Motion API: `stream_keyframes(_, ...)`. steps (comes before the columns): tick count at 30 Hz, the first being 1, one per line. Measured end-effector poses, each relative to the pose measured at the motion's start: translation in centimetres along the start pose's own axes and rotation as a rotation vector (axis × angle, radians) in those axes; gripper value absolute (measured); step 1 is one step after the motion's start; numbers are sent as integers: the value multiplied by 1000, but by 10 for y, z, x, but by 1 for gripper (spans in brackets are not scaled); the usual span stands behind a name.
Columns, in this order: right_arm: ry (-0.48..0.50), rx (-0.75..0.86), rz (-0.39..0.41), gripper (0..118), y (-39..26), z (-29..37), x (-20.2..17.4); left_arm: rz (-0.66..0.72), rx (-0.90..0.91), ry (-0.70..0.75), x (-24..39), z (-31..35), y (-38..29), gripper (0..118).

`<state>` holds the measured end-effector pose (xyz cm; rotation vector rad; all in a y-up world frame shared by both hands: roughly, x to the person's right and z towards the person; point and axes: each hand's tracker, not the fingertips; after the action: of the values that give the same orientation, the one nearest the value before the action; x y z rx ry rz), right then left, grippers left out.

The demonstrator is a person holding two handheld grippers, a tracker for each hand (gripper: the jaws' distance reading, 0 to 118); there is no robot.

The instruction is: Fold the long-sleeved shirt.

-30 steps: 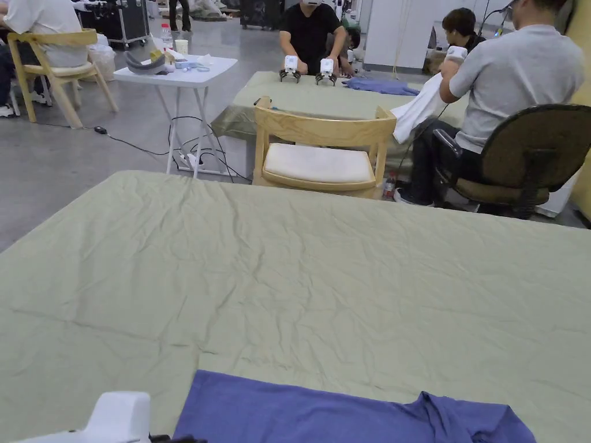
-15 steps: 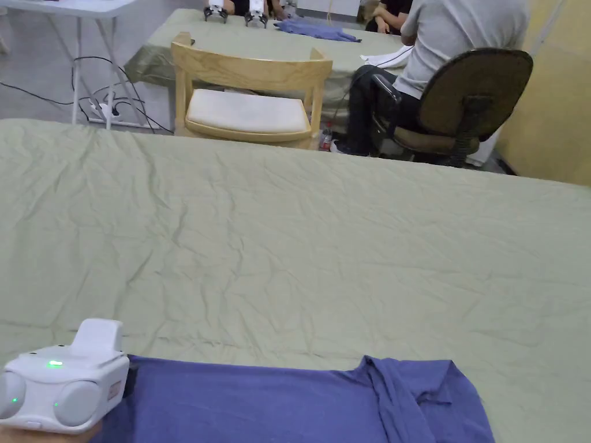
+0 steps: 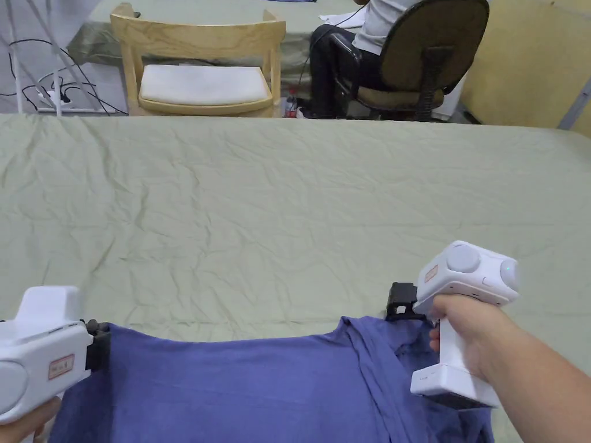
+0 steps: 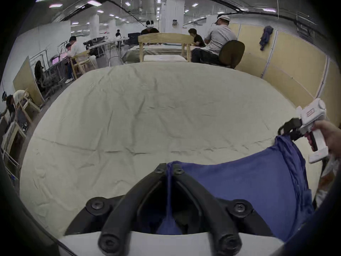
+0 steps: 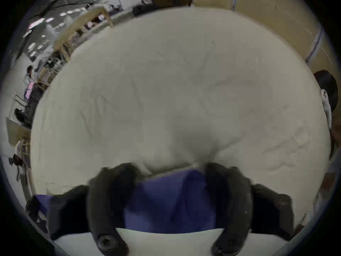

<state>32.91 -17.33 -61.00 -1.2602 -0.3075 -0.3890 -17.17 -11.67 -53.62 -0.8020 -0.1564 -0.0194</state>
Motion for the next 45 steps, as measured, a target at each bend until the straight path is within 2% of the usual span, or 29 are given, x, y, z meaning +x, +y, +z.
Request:
stream_keyframes(1, -75, 39, 54, 73, -4, 2, -2, 4, -5, -2, -2, -1, -1, 1)
stream_keyframes(2, -28, 92, 120, 72, -9, 13, -5, 6, -11, -7, -5, -1, -2, 1)
stream_keyframes(3, -34, 64, 121, 67, -10, 17, -5, 8, -11, -7, -7, 0, -2, 1)
stream_keyframes(4, -20, 52, 123, 49, -13, 23, -3, 11, -9, -7, -8, 1, -4, 1)
stream_keyframes(5, -1, 48, 128, 25, -16, 31, -1, 15, -4, -9, -10, 4, -4, 1)
stream_keyframes(6, 57, 60, 121, 16, -21, 41, 3, 20, 0, -9, -12, 7, -3, 1)
stream_keyframes(10, 111, 129, 190, 16, -39, 94, 22, 55, 16, -38, -16, 34, -3, 1)
stream_keyframes(12, 158, 178, 188, 16, -60, 126, 36, 41, 32, -35, -16, 56, -6, 1)
stream_keyframes(16, 192, 226, 282, 16, -111, 172, 63, -24, 29, 6, -17, 101, -20, 1)
stream_keyframes(19, 169, 240, 349, 16, -151, 185, 87, -23, 12, -10, -20, 133, -42, 1)
stream_keyframes(24, 129, 172, 424, 16, -229, 181, 113, -70, -75, 1, -17, 174, -98, 1)
stream_keyframes(26, 104, 133, 472, 16, -254, 172, 118, -73, -146, 14, -12, 178, -124, 1)
stream_keyframes(30, 65, 104, 509, 16, -289, 153, 129, -83, -218, 23, -4, 180, -172, 1)
stream_keyframes(33, 32, 114, 550, 16, -303, 143, 129, -21, -296, 41, -11, 167, -202, 1)
stream_keyframes(36, 19, 89, 503, 17, -308, 134, 132, 24, -378, 34, -15, 149, -223, 1)
stream_keyframes(38, 25, 85, 456, 17, -310, 129, 135, 53, -343, 37, -19, 143, -226, 2)
stream_keyframes(40, 25, 89, 460, 18, -312, 125, 136, 92, -352, 36, -22, 141, -222, 4)
stream_keyframes(41, 30, 93, 463, 19, -313, 123, 137, 109, -354, 35, -24, 141, -221, 10)
stream_keyframes(42, 32, 97, 472, 22, -314, 122, 137, 127, -350, 27, -27, 141, -220, 25)
stream_keyframes(43, 30, 108, 479, 26, -316, 126, 137, 127, -341, 27, -30, 143, -219, 54)
stream_keyframes(44, 15, 123, 487, 38, -315, 132, 136, 142, -320, 17, -33, 147, -215, 89)
stream_keyframes(45, -25, 136, 501, 67, -314, 140, 136, 192, -278, 3, -36, 155, -212, 118)
